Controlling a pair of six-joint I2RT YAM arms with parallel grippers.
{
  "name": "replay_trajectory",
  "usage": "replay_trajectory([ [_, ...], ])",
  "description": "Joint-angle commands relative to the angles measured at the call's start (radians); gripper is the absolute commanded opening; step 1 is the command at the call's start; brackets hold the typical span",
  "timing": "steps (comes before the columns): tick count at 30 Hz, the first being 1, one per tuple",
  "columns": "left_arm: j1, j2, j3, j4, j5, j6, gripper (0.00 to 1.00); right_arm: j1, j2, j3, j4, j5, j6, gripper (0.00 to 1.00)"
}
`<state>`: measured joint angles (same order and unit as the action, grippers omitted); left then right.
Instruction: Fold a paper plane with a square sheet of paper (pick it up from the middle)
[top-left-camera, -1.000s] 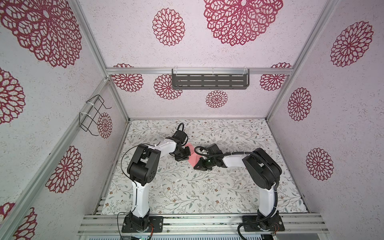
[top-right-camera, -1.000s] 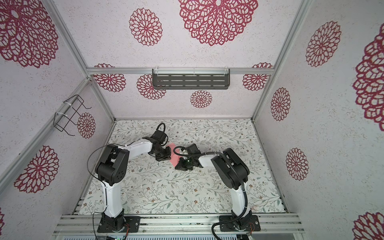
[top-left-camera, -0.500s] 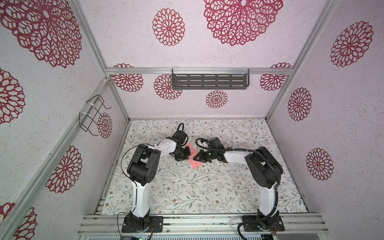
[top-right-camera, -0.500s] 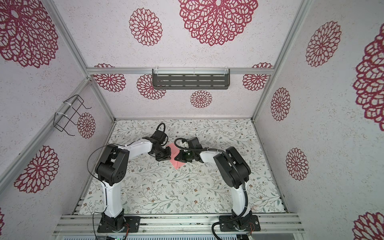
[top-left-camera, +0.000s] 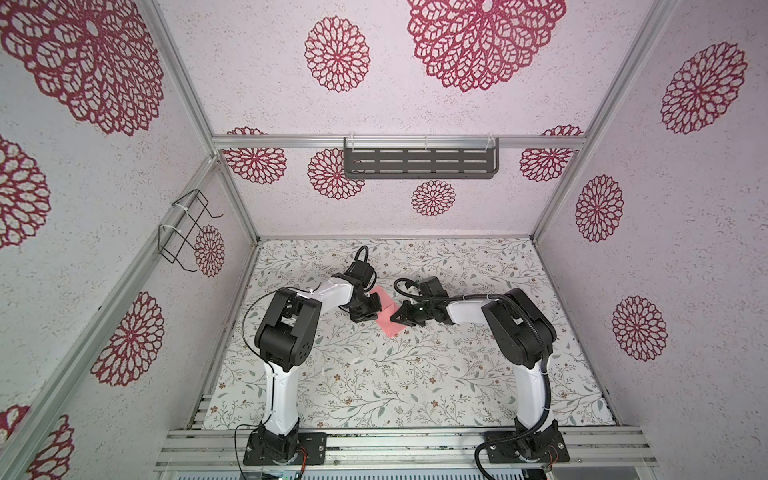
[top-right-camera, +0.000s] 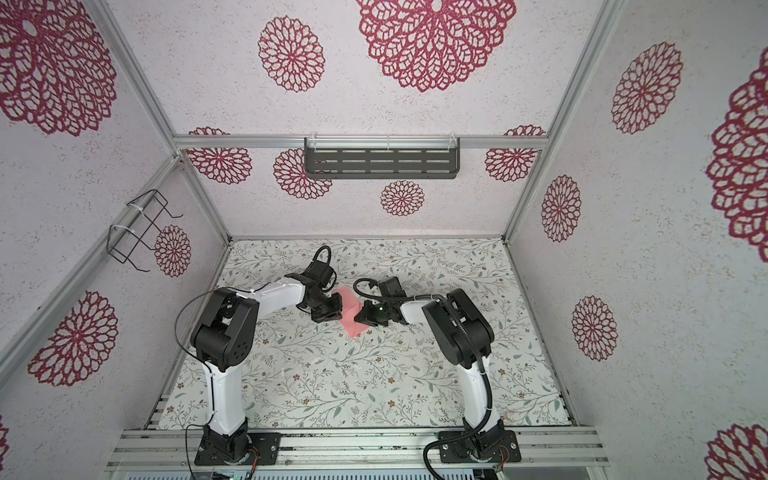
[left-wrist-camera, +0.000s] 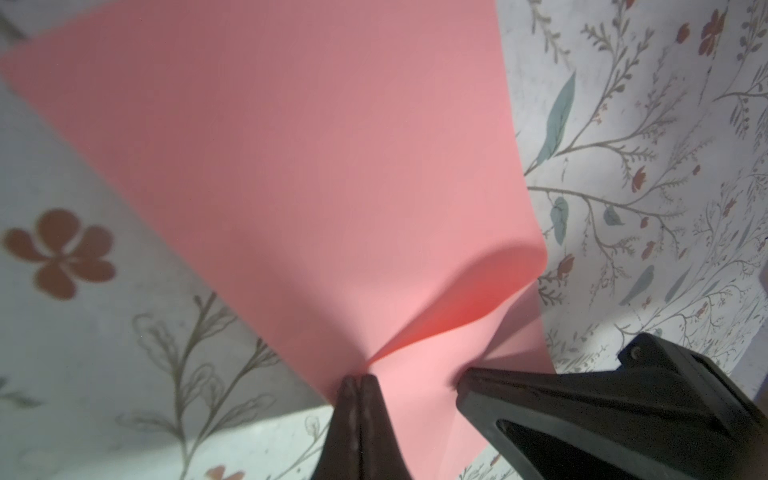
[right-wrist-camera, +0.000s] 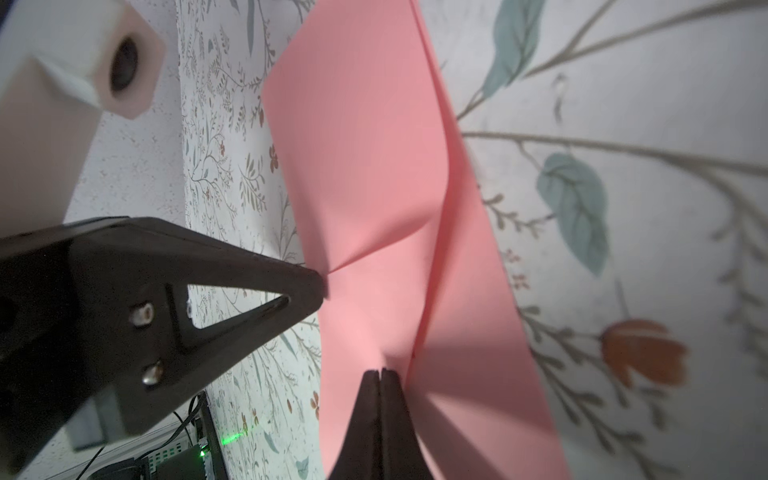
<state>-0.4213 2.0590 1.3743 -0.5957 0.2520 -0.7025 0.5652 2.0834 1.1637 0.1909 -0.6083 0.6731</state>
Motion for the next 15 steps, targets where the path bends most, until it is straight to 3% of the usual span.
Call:
replay_trajectory([
  [1, -0.005, -0.01, -0.014, -0.048, -0.067, 0.014, 0.0, -0.008, -0.006, -0.043, -0.027, 0.051, 0.033, 0.01],
  [3, -0.01, -0.059, -0.002, -0.015, -0.058, 0.006, 0.0, -0.007, -0.005, -0.057, 0.008, 0.045, 0.071, 0.01],
  [8, -0.03, -0.214, -0.076, 0.086, -0.031, -0.05, 0.17, 0.004, -0.024, -0.085, 0.073, 0.025, 0.167, 0.0],
  [15, -0.087, -0.27, -0.257, 0.259, 0.143, -0.175, 0.2, 0.005, -0.052, -0.119, 0.201, -0.031, 0.306, 0.01],
])
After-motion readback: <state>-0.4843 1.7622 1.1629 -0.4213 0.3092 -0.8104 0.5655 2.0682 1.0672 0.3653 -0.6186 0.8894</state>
